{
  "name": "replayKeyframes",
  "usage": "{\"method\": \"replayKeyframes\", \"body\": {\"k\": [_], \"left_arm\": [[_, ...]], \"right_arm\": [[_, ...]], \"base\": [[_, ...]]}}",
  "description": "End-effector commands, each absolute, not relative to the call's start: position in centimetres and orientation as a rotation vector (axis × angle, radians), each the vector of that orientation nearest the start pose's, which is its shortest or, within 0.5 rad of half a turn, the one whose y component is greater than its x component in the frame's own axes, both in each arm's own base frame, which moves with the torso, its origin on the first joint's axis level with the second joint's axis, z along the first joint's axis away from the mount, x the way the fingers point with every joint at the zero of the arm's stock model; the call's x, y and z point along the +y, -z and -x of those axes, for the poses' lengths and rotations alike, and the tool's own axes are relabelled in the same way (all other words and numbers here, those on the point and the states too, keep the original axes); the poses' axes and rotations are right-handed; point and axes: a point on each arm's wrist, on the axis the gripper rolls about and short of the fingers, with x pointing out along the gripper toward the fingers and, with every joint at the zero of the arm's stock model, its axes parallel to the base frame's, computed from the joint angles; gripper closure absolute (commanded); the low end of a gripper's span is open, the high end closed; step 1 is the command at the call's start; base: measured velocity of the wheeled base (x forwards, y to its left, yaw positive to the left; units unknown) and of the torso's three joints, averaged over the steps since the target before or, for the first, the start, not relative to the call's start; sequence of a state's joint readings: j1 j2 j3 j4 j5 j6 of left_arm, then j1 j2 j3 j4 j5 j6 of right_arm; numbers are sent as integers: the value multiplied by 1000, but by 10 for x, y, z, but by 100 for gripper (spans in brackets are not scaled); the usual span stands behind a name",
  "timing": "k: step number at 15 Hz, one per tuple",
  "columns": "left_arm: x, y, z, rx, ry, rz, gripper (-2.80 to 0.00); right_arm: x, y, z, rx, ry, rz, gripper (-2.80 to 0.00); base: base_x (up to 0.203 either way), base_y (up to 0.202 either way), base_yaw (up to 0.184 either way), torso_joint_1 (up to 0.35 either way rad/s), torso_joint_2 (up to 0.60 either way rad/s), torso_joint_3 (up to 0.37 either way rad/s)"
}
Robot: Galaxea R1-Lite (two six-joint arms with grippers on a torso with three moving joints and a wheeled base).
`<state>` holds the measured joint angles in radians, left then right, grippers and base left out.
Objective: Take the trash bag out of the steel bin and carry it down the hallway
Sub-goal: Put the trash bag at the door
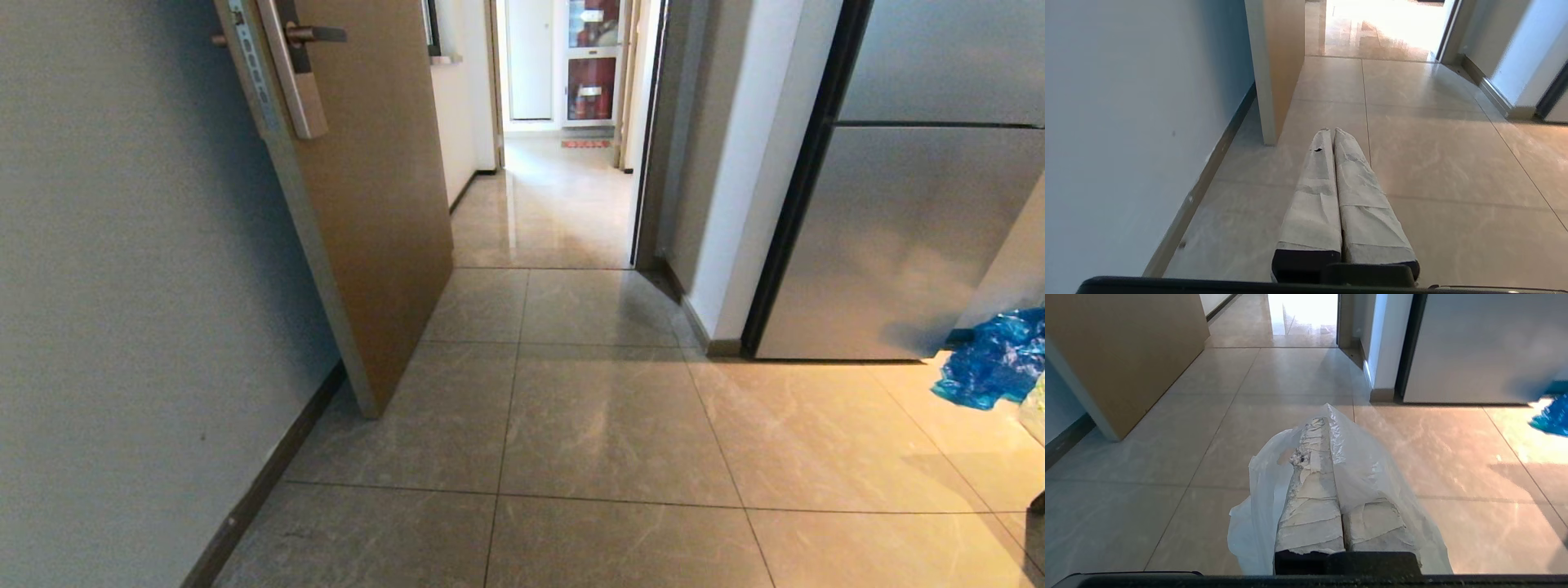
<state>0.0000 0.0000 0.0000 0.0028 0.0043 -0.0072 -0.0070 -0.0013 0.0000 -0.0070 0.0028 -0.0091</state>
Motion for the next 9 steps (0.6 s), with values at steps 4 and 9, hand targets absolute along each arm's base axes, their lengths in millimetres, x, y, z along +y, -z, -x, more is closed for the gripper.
{"method": "replayKeyframes", "body": {"k": [4, 9], "left_arm": [[0, -75, 23, 3, -4, 8, 0], [0, -75, 23, 3, -5, 9, 0]], "right_arm": [[0, -76, 23, -9, 3, 9, 0], [0, -76, 23, -9, 5, 9, 0]], "base": [[192, 0, 0, 1, 4, 3], [191, 0, 2, 2, 4, 1]]}}
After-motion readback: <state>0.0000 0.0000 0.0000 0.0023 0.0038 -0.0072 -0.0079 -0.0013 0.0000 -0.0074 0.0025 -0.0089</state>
